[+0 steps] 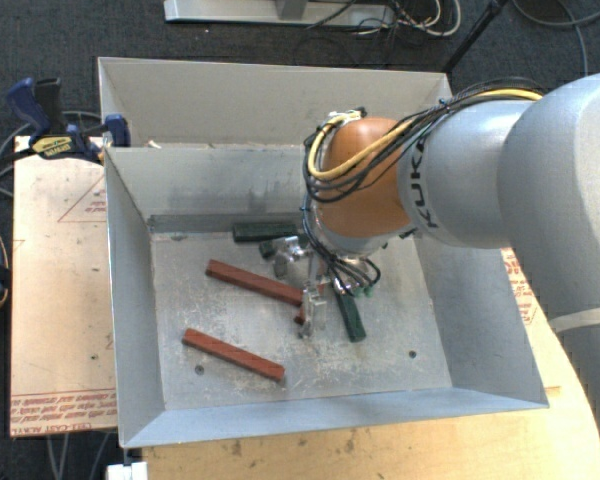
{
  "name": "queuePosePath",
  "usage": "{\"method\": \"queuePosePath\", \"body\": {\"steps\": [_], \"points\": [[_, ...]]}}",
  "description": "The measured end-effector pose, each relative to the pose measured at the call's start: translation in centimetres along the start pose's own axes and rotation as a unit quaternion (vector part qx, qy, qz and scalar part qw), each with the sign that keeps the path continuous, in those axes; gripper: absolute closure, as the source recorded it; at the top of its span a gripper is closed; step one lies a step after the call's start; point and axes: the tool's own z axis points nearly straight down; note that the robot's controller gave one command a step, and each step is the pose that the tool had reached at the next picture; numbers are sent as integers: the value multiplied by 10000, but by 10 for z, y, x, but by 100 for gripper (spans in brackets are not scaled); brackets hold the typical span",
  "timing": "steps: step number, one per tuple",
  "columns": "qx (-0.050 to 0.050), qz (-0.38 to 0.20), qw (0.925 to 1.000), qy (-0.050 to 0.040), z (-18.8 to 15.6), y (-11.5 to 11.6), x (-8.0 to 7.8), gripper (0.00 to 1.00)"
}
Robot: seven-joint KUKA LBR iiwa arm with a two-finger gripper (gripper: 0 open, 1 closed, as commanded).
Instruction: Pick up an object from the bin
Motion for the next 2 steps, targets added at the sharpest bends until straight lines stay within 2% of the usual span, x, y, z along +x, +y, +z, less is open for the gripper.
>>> {"method": "queuePosePath", "body": {"steps": [1, 2], "points": [[7, 15, 10000, -7, -1, -2, 0, 100], [8, 16, 10000, -4, 0, -2, 0, 0]]}}
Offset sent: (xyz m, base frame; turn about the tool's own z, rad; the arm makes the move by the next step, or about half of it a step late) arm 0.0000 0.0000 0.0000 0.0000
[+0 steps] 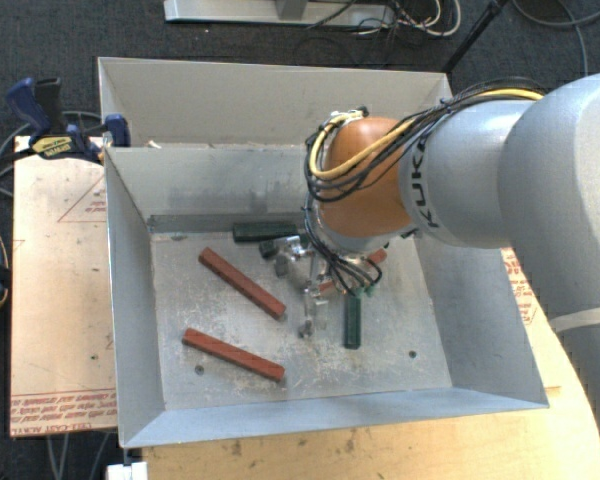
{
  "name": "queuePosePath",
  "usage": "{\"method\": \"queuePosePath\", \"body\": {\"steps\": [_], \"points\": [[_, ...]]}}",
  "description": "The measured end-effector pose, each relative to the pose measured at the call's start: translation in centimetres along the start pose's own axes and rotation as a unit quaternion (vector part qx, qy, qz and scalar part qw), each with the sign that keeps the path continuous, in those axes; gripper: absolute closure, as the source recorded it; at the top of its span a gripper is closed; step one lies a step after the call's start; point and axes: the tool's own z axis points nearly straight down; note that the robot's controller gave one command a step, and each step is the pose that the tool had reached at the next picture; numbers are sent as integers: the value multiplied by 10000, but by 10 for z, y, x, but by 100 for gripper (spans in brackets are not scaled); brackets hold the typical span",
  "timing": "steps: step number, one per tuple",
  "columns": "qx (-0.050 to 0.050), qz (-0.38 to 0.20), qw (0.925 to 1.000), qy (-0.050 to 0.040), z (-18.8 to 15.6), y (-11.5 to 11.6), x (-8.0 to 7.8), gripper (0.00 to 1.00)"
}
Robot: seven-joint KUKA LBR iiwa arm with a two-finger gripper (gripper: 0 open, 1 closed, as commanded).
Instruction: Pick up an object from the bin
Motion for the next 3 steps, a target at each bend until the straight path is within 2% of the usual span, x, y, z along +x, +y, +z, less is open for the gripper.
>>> {"method": "queuePosePath", "body": {"steps": [1, 2, 3], "points": [[-22, -41, 10000, -20, 0, 132, -34, 0], [-3, -5, 10000, -8, 0, 126, -34, 100], [5, -1140, 9935, -46, -152, 105, -37, 100]]}}
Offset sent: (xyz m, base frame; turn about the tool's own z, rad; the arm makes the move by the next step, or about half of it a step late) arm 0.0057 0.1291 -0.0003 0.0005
